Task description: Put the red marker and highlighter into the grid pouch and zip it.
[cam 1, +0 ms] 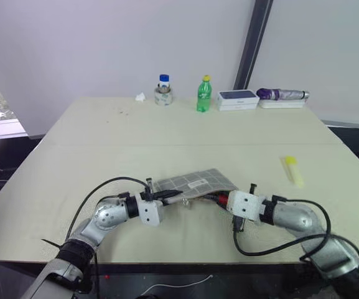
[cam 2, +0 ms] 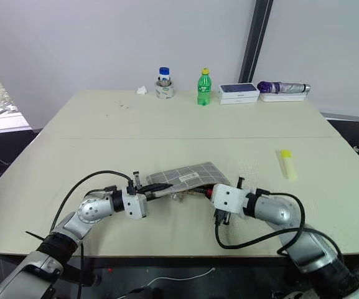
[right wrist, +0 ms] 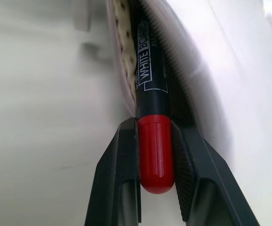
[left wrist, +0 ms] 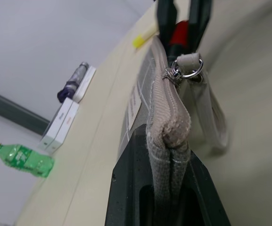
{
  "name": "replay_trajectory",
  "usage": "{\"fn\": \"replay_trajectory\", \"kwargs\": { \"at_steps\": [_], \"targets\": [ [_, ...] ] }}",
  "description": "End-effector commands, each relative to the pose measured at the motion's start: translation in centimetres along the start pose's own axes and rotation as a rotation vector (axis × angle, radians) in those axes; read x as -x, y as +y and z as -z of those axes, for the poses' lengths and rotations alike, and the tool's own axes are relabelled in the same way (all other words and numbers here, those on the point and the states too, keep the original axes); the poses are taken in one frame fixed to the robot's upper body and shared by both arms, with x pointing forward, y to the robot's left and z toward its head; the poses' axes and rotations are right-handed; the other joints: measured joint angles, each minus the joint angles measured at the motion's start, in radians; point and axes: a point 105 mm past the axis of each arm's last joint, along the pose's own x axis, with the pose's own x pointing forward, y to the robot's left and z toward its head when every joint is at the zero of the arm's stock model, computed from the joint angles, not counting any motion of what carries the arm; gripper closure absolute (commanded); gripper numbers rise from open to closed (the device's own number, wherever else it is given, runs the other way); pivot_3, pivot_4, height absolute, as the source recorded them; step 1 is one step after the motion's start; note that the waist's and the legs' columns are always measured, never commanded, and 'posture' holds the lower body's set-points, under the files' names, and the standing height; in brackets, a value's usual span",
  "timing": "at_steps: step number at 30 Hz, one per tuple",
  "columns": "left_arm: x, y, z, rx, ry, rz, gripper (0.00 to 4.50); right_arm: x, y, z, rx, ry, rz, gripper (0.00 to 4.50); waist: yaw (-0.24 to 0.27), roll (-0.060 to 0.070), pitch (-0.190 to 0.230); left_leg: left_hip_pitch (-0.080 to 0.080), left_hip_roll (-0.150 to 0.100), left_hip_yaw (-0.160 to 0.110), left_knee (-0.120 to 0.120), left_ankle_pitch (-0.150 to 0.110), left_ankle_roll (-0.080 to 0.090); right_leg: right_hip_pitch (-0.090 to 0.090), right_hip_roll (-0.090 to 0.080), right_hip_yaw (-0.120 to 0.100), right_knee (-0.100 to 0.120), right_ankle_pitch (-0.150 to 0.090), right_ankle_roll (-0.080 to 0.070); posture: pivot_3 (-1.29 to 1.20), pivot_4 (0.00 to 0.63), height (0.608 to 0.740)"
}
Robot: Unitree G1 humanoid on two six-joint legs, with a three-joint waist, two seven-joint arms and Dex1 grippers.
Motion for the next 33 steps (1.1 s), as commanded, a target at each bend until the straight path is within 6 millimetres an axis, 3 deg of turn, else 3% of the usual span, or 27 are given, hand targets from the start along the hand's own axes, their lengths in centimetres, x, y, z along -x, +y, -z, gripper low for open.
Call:
{"fn": "replay_trajectory", "kwargs": {
  "at_steps": [1,7,13,14,17,20,29,33],
  "targets": [
    [-0.2,1.2,-2.1,-0.042,-0.112,0.004,4.50,-1.1,0.1,-1.5,0.116,-0.109,-0.043,4.13,0.001,0.000,0.000,0.000,0.000,0.000,0.000,0.000,0.000,0.000,0.000,0.000,0.000,0.000,0.000,0.00,0.150,0.740],
    [0.4,1.0,-1.9,-0.011,-0.114,0.022,4.50,-2.5,0.4,-0.3,0.200,-0.097,-0.032,4.13,0.006,0.000,0.000,0.000,0.000,0.000,0.001,0.000,0.000,0.001,-0.001,0.000,0.000,0.000,0.000,0.00,0.150,0.740],
    [0.9,0.4,-1.6,0.009,-0.107,0.025,4.50,-1.6,0.2,0.4,0.170,-0.080,-0.019,4.13,0.004,0.000,0.000,0.000,0.000,0.000,0.001,0.000,0.000,0.001,-0.001,0.000,0.000,0.000,0.000,0.00,0.150,0.740],
    [0.9,0.3,-1.6,0.010,-0.104,0.028,4.50,-1.4,0.1,0.4,0.157,-0.082,-0.016,3.12,0.005,0.000,0.000,0.000,0.000,0.000,0.001,0.000,0.000,0.001,-0.001,0.000,0.000,0.000,0.000,0.00,0.150,0.740],
    [0.9,0.5,-1.3,0.020,-0.095,0.015,4.50,-0.4,-0.3,0.3,0.116,-0.079,-0.001,1.79,0.006,0.000,0.000,0.000,0.000,0.000,0.001,0.000,0.000,0.001,-0.001,0.000,0.000,0.000,0.000,0.00,0.150,0.740],
    [1.0,0.9,-1.0,0.048,-0.086,-0.014,4.50,0.7,-0.8,0.2,0.062,-0.065,0.030,0.15,0.005,0.000,0.000,0.000,0.000,0.000,0.001,0.000,0.000,0.001,-0.001,0.000,0.000,0.000,0.000,0.00,0.150,0.740],
    [1.0,1.0,-0.6,0.106,-0.069,-0.070,4.50,5.2,0.1,-0.6,-0.150,-0.040,0.035,0.07,0.006,0.000,0.000,0.001,0.000,0.000,0.001,0.000,0.000,0.003,-0.001,0.000,0.000,0.000,0.000,0.00,0.150,0.740],
    [0.9,0.9,-0.4,0.100,-0.060,-0.065,4.50,8.3,-0.8,-1.9,-0.490,-0.176,0.204,0.07,0.008,0.000,0.000,0.000,0.000,-0.001,0.001,0.000,0.000,0.003,-0.001,0.000,-0.001,0.000,0.000,0.00,0.150,0.740]
  ]
}}
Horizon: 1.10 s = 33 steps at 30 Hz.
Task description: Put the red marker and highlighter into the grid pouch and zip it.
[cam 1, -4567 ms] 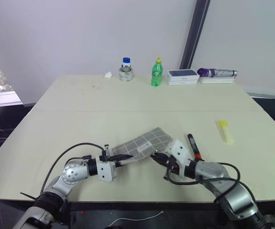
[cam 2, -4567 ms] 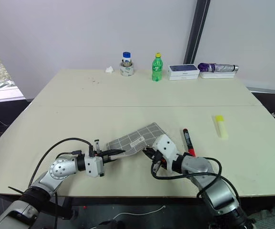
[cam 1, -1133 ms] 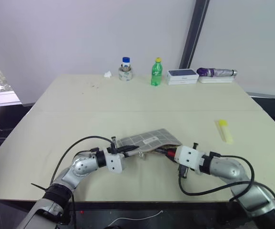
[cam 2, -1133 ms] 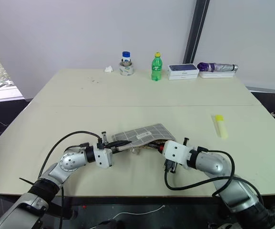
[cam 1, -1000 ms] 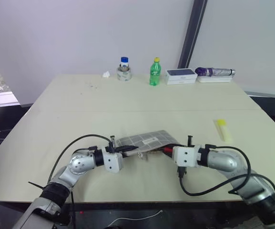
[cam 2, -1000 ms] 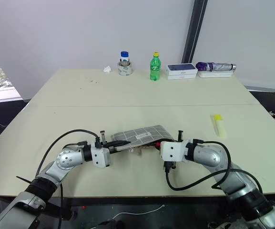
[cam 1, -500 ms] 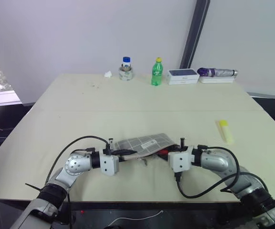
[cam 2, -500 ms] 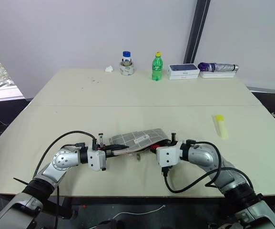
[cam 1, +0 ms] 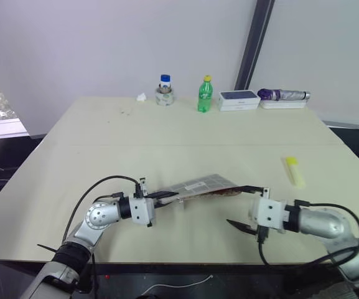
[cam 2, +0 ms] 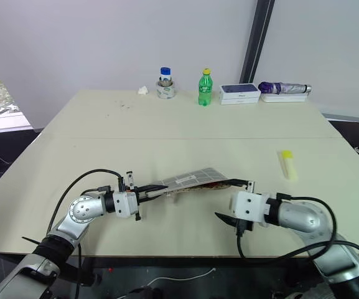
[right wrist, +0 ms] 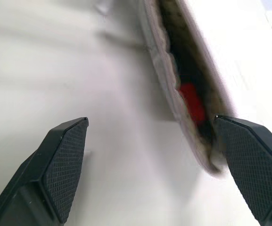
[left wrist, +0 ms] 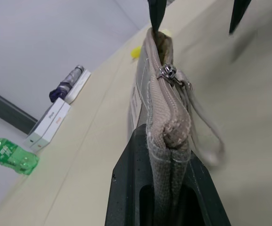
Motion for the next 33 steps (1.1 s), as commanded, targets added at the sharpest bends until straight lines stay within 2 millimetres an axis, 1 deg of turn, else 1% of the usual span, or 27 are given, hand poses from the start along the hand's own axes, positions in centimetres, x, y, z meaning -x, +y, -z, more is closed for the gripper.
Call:
{"fn": "replay_trajectory", "kwargs": {
  "at_steps": [1,2,3,6,8,9,12,14,15,16,17,18,22,24,27,29,32,33],
  "targets": [
    [0.1,1.1,-0.3,-0.029,-0.009,-0.044,4.50,2.5,-1.6,-2.7,-0.269,-0.189,0.181,0.07,-0.001,0.000,0.000,0.000,0.000,0.000,0.000,0.000,0.000,0.000,0.000,0.000,0.000,0.000,0.000,0.00,0.150,0.740],
    [0.1,1.1,-0.3,-0.033,-0.006,-0.043,4.50,3.1,-2.0,-2.5,-0.367,-0.221,0.263,0.07,-0.002,0.000,0.000,0.000,0.000,-0.001,0.000,0.000,0.000,0.001,0.000,0.000,-0.001,0.000,0.000,0.00,0.150,0.740],
    [0.1,1.0,-0.3,-0.033,-0.005,-0.044,4.50,3.7,-2.4,-1.8,-0.422,-0.219,0.343,0.07,-0.003,0.000,0.000,0.001,0.000,-0.001,0.000,0.000,0.000,0.001,0.000,0.000,-0.001,0.000,0.000,0.00,0.150,0.740],
    [-0.3,0.5,-0.4,-0.029,-0.009,-0.044,4.50,5.5,-3.5,1.2,-0.451,-0.129,0.630,0.07,-0.003,0.000,0.000,0.001,0.000,-0.001,0.000,0.000,0.000,0.002,0.000,0.000,0.000,0.000,0.000,0.00,0.150,0.740],
    [-0.5,0.1,-0.5,-0.035,-0.014,-0.029,4.50,6.2,-4.2,2.2,-0.456,-0.093,0.757,0.07,-0.004,0.000,0.000,0.001,0.000,0.000,0.000,0.000,0.000,0.001,0.000,0.000,0.000,0.000,0.000,0.00,0.150,0.740],
    [-0.7,0.0,-0.6,-0.034,-0.016,-0.025,4.50,6.6,-5.0,3.2,-0.451,-0.041,0.833,0.07,-0.004,0.000,0.000,0.001,-0.001,0.000,-0.001,0.000,0.000,0.000,0.000,0.000,0.000,0.000,0.000,0.00,0.150,0.740],
    [-1.0,0.1,-0.6,-0.032,-0.020,-0.025,4.50,7.3,-7.7,4.9,-0.435,0.033,0.925,0.07,-0.007,0.001,0.000,0.001,-0.001,0.001,-0.001,0.000,0.000,-0.001,0.000,0.000,0.001,0.000,0.000,0.00,0.150,0.740],
    [-1.2,0.3,-0.6,-0.036,-0.021,-0.022,4.50,7.3,-9.7,6.2,-0.460,0.066,0.937,0.07,-0.005,0.001,-0.001,0.002,-0.001,0.001,0.000,0.000,0.000,-0.001,0.000,0.000,0.001,0.000,0.000,0.00,0.150,0.740],
    [-1.4,0.5,-0.6,-0.038,-0.022,-0.020,4.50,7.0,-10.8,8.0,-0.489,0.124,0.927,0.07,-0.005,0.001,-0.001,0.001,-0.001,0.001,-0.001,0.000,0.000,-0.001,0.000,0.000,0.001,0.000,0.000,0.00,0.150,0.740],
    [-1.6,0.7,-0.7,-0.043,-0.026,-0.017,4.50,6.7,-11.7,9.3,-0.513,0.156,0.923,0.07,-0.006,0.001,0.000,0.001,0.000,0.001,-0.001,0.000,0.000,-0.001,0.001,0.000,0.001,0.000,0.000,0.00,0.150,0.740],
    [-1.8,0.8,-0.8,-0.044,-0.029,-0.017,4.50,6.6,-12.5,10.5,-0.550,0.180,0.928,0.07,-0.006,0.001,0.000,0.001,-0.001,0.001,0.000,0.000,0.000,-0.001,0.001,0.000,0.001,0.000,0.000,0.00,0.150,0.740],
    [-1.9,0.9,-0.8,-0.045,-0.031,-0.017,4.50,6.6,-12.9,11.2,-0.574,0.192,0.931,0.07,-0.001,0.001,-0.001,0.001,-0.001,0.002,0.000,0.000,0.000,-0.001,0.000,0.001,0.001,0.000,0.000,0.00,0.150,0.740],
    [-2.0,1.0,-0.9,-0.033,-0.030,-0.024,4.50,5.2,-13.3,14.3,-0.682,0.275,0.858,0.07,-0.004,0.002,-0.001,0.000,-0.001,0.002,-0.003,0.000,0.000,-0.002,0.001,0.001,-0.001,0.000,0.000,0.00,0.150,0.740],
    [-1.8,0.6,-1.1,-0.035,-0.028,-0.017,4.50,5.4,-13.7,15.7,-0.689,0.341,0.880,0.07,-0.007,0.002,0.000,-0.001,-0.001,0.003,-0.002,0.000,0.000,-0.003,0.001,0.002,-0.001,0.000,0.000,0.00,0.150,0.740],
    [-1.4,0.4,-1.1,-0.030,-0.018,-0.020,4.50,5.3,-14.0,16.5,-0.757,0.342,0.892,0.07,-0.009,0.003,0.000,0.000,-0.001,0.004,-0.002,0.000,0.000,-0.004,0.000,0.003,0.000,0.000,0.000,0.00,0.150,0.740],
    [-1.2,0.3,-1.1,-0.030,-0.011,-0.021,4.50,4.6,-13.4,16.9,-0.802,0.351,0.842,0.07,-0.007,0.003,0.000,0.000,0.000,0.004,-0.001,0.000,0.000,-0.003,0.000,0.003,0.000,0.000,0.000,0.00,0.150,0.740],
    [-1.2,0.3,-1.1,-0.033,-0.007,-0.026,4.50,4.3,-13.0,17.1,-0.827,0.353,0.820,0.85,-0.007,0.003,0.000,0.001,0.000,0.004,0.000,0.000,0.000,-0.002,0.000,0.003,0.000,0.000,0.000,0.00,0.150,0.740],
    [-1.2,0.3,-1.1,-0.034,-0.006,-0.027,4.50,4.3,-13.0,17.1,-0.828,0.351,0.815,1.37,-0.006,0.003,0.000,0.001,0.000,0.004,0.000,0.000,0.000,-0.002,0.000,0.003,0.001,0.000,0.000,0.00,0.150,0.740]
  ]
}}
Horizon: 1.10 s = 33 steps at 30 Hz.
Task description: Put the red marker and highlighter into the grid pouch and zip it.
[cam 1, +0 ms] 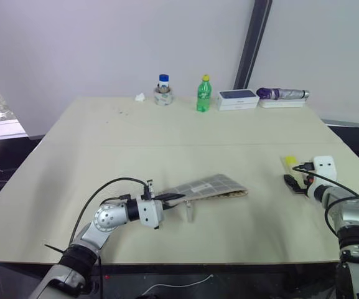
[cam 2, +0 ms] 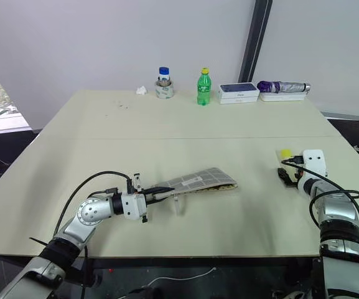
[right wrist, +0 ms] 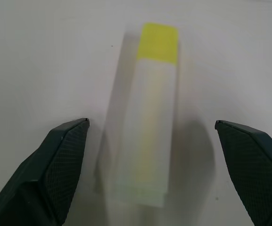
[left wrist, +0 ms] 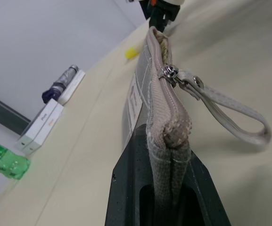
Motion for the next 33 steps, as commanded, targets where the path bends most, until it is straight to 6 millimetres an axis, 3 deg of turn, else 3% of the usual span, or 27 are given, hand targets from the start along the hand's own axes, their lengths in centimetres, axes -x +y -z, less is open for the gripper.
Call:
{"fn": "replay_trajectory", "kwargs": {
  "at_steps": [1,4,5,7,11,13,16,18,20,26,33],
  "targets": [
    [0.0,1.1,-0.7,-0.039,-0.018,-0.036,4.50,0.1,0.0,0.1,-0.005,0.010,-0.014,1.92,0.002,0.000,0.000,0.000,0.000,0.000,0.000,0.000,0.000,0.000,0.000,0.000,0.000,0.000,0.000,0.00,0.150,0.740],
    [-0.1,1.3,-0.7,-0.046,-0.016,-0.040,4.50,1.1,1.1,-1.8,0.044,-0.090,-0.091,3.48,0.006,0.000,0.000,0.000,0.000,0.000,0.000,0.000,0.000,0.000,0.000,0.000,0.000,0.000,0.000,0.00,0.150,0.740],
    [-0.1,1.3,-0.7,-0.046,-0.015,-0.042,4.50,1.8,2.2,-2.9,0.072,-0.158,-0.155,3.62,0.006,0.000,0.000,-0.001,0.000,0.000,0.000,0.000,0.000,0.000,-0.001,0.000,0.000,0.000,0.000,0.00,0.150,0.740],
    [-0.1,1.3,-0.7,-0.045,-0.014,-0.046,4.50,4.3,5.5,-4.9,0.131,-0.302,-0.347,3.61,0.006,0.001,0.000,-0.002,0.000,-0.001,-0.001,0.000,0.000,-0.001,-0.001,-0.001,-0.001,0.000,0.000,0.00,0.150,0.740],
    [0.0,1.2,-0.5,-0.039,-0.009,-0.044,4.50,10.7,11.2,-6.6,0.143,-0.460,-0.662,3.61,0.000,0.002,0.001,-0.003,0.000,0.000,-0.002,0.000,0.000,-0.003,0.000,0.000,0.000,0.000,0.000,0.00,0.150,0.740],
    [0.0,1.2,-0.4,-0.039,-0.007,-0.046,4.50,13.7,13.7,-5.9,0.207,-0.468,-0.799,3.61,0.002,0.002,0.001,-0.002,0.001,-0.001,-0.001,0.000,0.000,-0.001,0.000,-0.001,0.000,0.000,0.000,0.00,0.150,0.740],
    [-0.1,1.3,-0.3,-0.037,-0.005,-0.049,4.50,15.3,15.4,-3.1,0.333,-0.364,-0.889,3.61,0.007,0.001,0.001,-0.001,0.000,-0.002,0.000,-0.001,0.000,0.002,0.000,-0.002,-0.001,0.000,0.000,0.00,0.150,0.740],
    [-0.3,1.2,-0.2,-0.035,-0.004,-0.043,4.50,15.8,15.8,-0.4,0.403,-0.265,-0.938,3.61,0.008,0.000,0.001,0.000,-0.001,-0.003,0.001,-0.001,0.001,0.002,-0.001,-0.002,-0.001,0.000,0.000,0.00,0.150,0.740],
    [-0.5,1.1,-0.1,-0.039,-0.005,-0.030,4.50,15.3,15.3,0.9,0.468,-0.222,-0.922,3.61,0.006,0.000,0.001,0.000,-0.001,-0.003,0.001,-0.001,0.001,0.002,-0.001,-0.002,-0.001,0.000,0.000,0.00,0.150,0.740],
    [-0.7,1.3,-0.2,-0.040,-0.012,-0.030,4.50,14.2,13.3,1.6,0.494,-0.202,-0.858,3.61,0.004,0.000,0.001,0.000,-0.001,-0.003,0.000,-0.001,0.001,0.002,0.000,-0.002,-0.001,0.000,0.000,0.00,0.150,0.740],
    [-0.6,0.7,-0.1,-0.037,-0.004,0.008,4.50,13.8,13.0,0.6,0.459,-0.240,-0.860,3.61,0.004,0.000,0.001,0.000,-0.001,-0.003,0.001,-0.001,0.001,0.002,0.000,-0.002,-0.001,0.000,0.000,0.00,0.150,0.740]
  ]
}}
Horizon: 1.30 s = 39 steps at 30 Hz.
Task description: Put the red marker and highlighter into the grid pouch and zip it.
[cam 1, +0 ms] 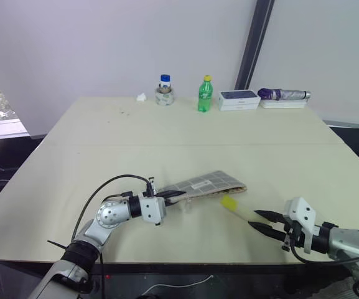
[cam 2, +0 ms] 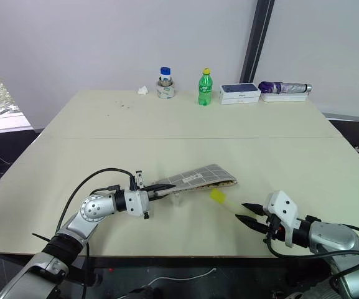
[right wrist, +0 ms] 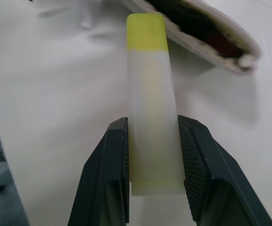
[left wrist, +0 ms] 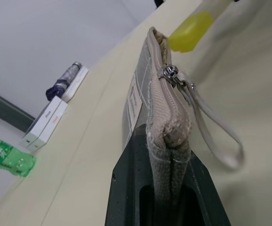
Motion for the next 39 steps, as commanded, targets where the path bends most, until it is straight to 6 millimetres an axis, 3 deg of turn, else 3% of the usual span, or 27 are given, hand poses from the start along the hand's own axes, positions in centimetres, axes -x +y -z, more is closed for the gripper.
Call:
{"fn": "replay_trajectory", "kwargs": {
  "at_steps": [1,9,11,21,25,33,39],
  "targets": [
    [0.0,0.1,-0.5,-0.016,-0.017,0.004,4.50,0.6,-0.9,-1.8,0.055,-0.049,0.016,3.61,0.000,0.000,0.000,0.000,0.000,0.000,0.000,0.000,0.000,0.000,0.000,0.000,0.000,0.000,0.000,0.00,0.150,0.740],
    [-0.1,-0.1,-0.7,-0.032,-0.025,0.025,4.50,0.2,-1.6,-1.7,0.051,-0.026,0.014,3.61,0.000,0.000,0.000,0.000,0.000,0.000,0.000,0.000,0.000,0.000,0.000,0.000,0.000,0.000,0.000,0.00,0.150,0.740],
    [-0.2,-0.1,-0.8,-0.041,-0.031,0.028,4.50,-0.1,-1.6,-1.2,0.128,0.048,-0.006,3.61,0.000,0.000,0.000,0.000,0.000,0.000,0.000,0.000,0.000,0.000,0.000,0.000,0.000,0.000,0.000,0.00,0.150,0.740],
    [-0.7,0.9,-1.4,-0.052,-0.051,0.023,4.50,-2.7,-0.9,-3.7,0.255,0.105,-0.107,3.61,0.001,0.000,0.000,0.000,0.000,0.000,0.000,0.000,0.000,0.000,0.000,0.000,0.000,0.000,0.000,0.00,0.150,0.740],
    [-0.8,0.7,-2.2,-0.047,-0.083,0.058,4.50,-5.2,0.4,-4.6,0.354,0.115,-0.170,3.61,-0.002,0.000,0.000,0.000,0.000,0.000,0.000,0.000,0.000,-0.001,0.000,0.000,0.000,0.000,0.000,0.00,0.150,0.740],
    [0.6,1.0,-2.2,0.002,-0.068,0.056,4.50,-8.0,1.2,-5.5,0.506,0.063,-0.191,3.61,0.000,0.000,0.000,-0.001,0.000,0.000,0.000,0.000,0.000,-0.001,0.000,0.000,0.000,0.000,0.000,0.00,0.150,0.740],
    [0.5,0.9,-2.4,0.003,-0.078,0.056,4.50,-8.2,0.9,-4.4,0.595,0.098,-0.208,3.61,0.000,0.000,0.000,-0.001,0.000,0.000,0.000,0.000,0.000,-0.001,0.000,0.000,0.000,0.000,0.000,0.00,0.150,0.740]
  ]
}}
